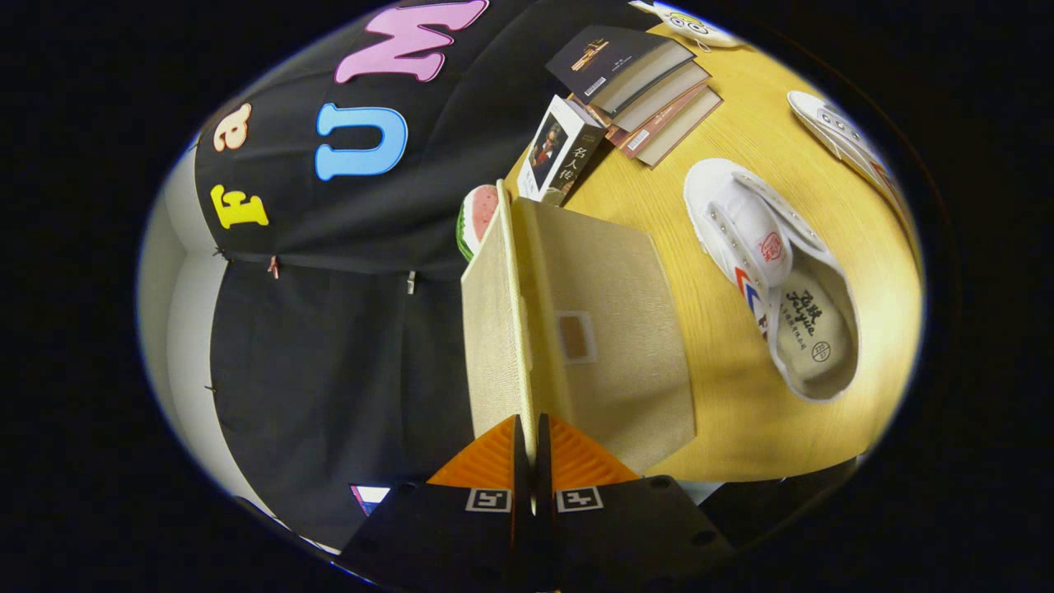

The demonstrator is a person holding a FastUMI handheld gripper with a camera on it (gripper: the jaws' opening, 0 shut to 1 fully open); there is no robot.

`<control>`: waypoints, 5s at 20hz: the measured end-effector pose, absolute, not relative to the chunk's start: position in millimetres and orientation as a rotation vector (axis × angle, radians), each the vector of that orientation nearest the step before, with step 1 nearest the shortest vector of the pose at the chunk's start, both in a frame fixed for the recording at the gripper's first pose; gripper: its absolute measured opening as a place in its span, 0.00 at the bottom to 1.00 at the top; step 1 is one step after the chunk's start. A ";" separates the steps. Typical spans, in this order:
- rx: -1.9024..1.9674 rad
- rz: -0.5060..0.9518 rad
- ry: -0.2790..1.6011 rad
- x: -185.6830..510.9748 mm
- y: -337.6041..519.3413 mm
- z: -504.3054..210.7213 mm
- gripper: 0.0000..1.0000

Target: Open the storage box then place both shoes into the box .Put the left shoe in first, then the right shoe, with the right side of both shoes facing outward in a uniform manner.

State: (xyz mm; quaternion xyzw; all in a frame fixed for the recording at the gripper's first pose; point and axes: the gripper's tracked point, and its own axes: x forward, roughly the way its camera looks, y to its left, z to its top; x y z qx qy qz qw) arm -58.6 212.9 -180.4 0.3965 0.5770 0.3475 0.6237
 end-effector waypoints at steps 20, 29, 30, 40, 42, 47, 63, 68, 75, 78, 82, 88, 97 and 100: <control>0.708 1.204 1.208 -147.4 458.4 -40.1 0.05; 0.605 1.198 1.269 -180.2 535.5 -81.2 0.05; 0.599 1.195 1.268 -180.3 536.6 -83.3 0.05; 0.399 1.037 1.081 -125.0 454.4 -83.7 0.98; 0.341 0.968 1.060 -102.3 413.1 -84.8 0.98; 0.280 0.777 0.990 -45.6 297.4 -91.3 0.98; -0.168 0.581 1.042 54.2 65.8 -273.2 0.99; -0.265 0.633 1.051 58.8 53.2 -316.7 0.98; -0.324 0.651 1.043 79.2 69.4 -362.6 0.98; -0.254 0.660 1.082 80.8 80.0 -375.5 0.94; -0.142 0.670 1.143 72.2 96.6 -375.0 0.52; 0.054 0.527 1.236 72.3 91.7 -374.5 0.13; 0.212 0.367 1.239 55.0 76.3 -300.4 0.07; 0.280 0.293 1.202 53.0 73.3 -251.5 0.07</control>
